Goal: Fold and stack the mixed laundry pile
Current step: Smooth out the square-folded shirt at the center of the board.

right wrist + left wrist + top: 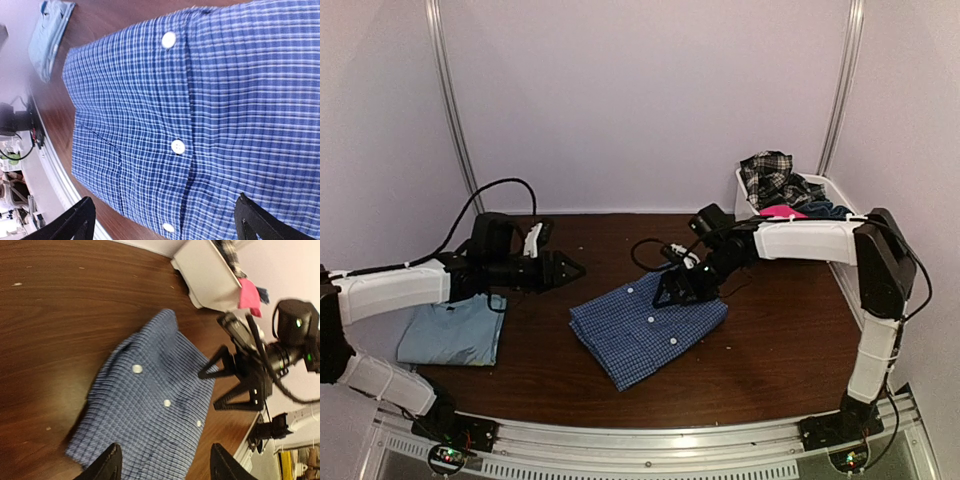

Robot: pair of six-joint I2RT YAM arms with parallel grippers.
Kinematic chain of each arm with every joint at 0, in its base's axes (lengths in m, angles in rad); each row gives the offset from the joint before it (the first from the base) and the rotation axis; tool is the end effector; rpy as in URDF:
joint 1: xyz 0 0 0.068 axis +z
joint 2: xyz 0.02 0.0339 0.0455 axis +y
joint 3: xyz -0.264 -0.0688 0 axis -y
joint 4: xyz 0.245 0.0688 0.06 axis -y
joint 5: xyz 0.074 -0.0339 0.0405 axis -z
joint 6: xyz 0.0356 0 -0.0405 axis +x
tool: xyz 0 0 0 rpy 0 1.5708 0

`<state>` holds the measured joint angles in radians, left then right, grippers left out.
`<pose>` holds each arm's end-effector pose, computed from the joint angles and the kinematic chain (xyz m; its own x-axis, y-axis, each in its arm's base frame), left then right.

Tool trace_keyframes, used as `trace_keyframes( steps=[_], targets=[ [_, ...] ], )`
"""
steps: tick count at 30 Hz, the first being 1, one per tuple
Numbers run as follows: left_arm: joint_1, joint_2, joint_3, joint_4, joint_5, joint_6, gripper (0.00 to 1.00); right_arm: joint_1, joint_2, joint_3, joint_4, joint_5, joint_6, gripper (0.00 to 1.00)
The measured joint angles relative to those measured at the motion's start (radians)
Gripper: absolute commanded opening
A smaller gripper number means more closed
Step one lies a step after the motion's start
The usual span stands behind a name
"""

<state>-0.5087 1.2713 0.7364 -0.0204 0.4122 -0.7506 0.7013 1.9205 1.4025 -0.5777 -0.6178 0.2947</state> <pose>0.2324 -0.1459 0.2363 -0.8439 -0.2450 -0.4773 0.2297 0.6391 -0.7340 0.2924 0.2739 0.2007 -0.8617 -0.4178 -0.2881 -0.4996 0.5990 0.6257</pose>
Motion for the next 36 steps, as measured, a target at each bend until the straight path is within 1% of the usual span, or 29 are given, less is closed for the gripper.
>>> trace_keyframes(
  steps=[3, 5, 8, 10, 13, 16, 18, 21, 24, 27, 30, 32, 36],
  targets=[
    [-0.1, 0.119, 0.105, -0.002, 0.046, 0.044, 0.55, -0.08, -0.068, -0.07, 0.059, -0.071, 0.02, 0.92],
    [-0.153, 0.219, 0.139, 0.026, 0.083, 0.053, 0.53, -0.125, -0.093, -0.141, 0.124, -0.119, 0.045, 0.87],
    [-0.173, 0.342, 0.14, 0.04, 0.109, 0.048, 0.52, -0.154, -0.096, -0.276, 0.243, -0.187, 0.097, 0.8],
    [-0.162, 0.417, 0.14, 0.042, 0.112, 0.045, 0.51, -0.173, -0.077, -0.356, 0.308, -0.228, 0.131, 0.76],
    [-0.121, 0.495, 0.14, 0.056, 0.122, 0.037, 0.5, -0.195, -0.056, -0.413, 0.42, -0.296, 0.169, 0.68],
    [-0.06, 0.553, 0.146, 0.08, 0.146, 0.036, 0.48, -0.21, -0.042, -0.48, 0.573, -0.351, 0.232, 0.66],
    [-0.013, 0.6, 0.177, 0.087, 0.178, 0.044, 0.47, -0.211, -0.041, -0.529, 0.678, -0.376, 0.28, 0.66],
    [0.039, 0.658, 0.249, 0.09, 0.201, 0.072, 0.49, -0.171, -0.045, -0.578, 0.785, -0.399, 0.35, 0.65],
    [0.077, 0.689, 0.338, 0.023, 0.203, 0.14, 0.52, -0.085, -0.054, -0.577, 0.783, -0.399, 0.386, 0.65],
    [0.092, 0.669, 0.405, -0.053, 0.198, 0.225, 0.53, -0.032, -0.103, -0.572, 0.725, -0.402, 0.395, 0.66],
    [0.081, 0.587, 0.412, -0.114, 0.211, 0.306, 0.55, -0.078, -0.171, -0.536, 0.68, -0.391, 0.402, 0.66],
    [0.06, 0.533, 0.412, -0.131, 0.225, 0.343, 0.55, -0.133, -0.184, -0.461, 0.68, -0.38, 0.415, 0.65],
    [-0.013, 0.48, 0.393, -0.107, 0.264, 0.377, 0.55, -0.194, -0.098, -0.253, 0.703, -0.351, 0.421, 0.64]
  ],
)
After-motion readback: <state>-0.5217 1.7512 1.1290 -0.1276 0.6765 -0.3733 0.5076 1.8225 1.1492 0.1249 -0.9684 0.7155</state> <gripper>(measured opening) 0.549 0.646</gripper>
